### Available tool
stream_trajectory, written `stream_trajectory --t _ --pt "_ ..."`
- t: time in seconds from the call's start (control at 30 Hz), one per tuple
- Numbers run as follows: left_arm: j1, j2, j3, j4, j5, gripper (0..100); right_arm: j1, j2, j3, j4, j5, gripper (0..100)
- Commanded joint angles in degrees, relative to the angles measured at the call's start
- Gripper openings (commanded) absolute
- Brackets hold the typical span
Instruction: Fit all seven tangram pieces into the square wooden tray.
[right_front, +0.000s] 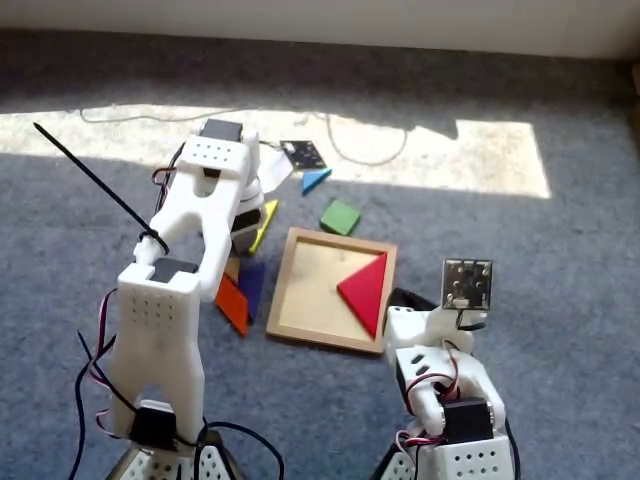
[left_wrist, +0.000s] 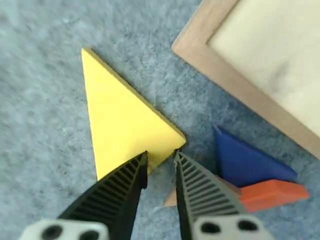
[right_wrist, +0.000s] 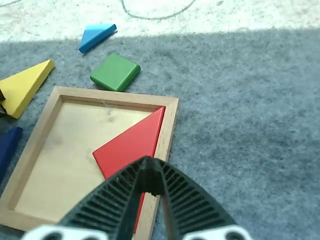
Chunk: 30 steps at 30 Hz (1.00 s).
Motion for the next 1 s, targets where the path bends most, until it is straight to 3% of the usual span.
stream_trajectory --t 0.0,0.4,0.63,0.97 --pt "1.01 -5.41 -0.22 2.99 -0.44 9 0.31 -0.84 0.13 -1.36 0.7 1.9" --pt "1.01 -13.85 -0.04 6.24 3.08 10 0.31 -0.84 0.13 -1.36 0.7 1.9" --pt "0.22 -13.76 0.04 4.48 5.1 28 0.31 -0.84 0.13 -1.36 0.7 1.9" --pt "-0.04 -7.08 -0.48 0.53 5.01 30 0.31 -0.84 0.13 -1.36 0.7 2.0"
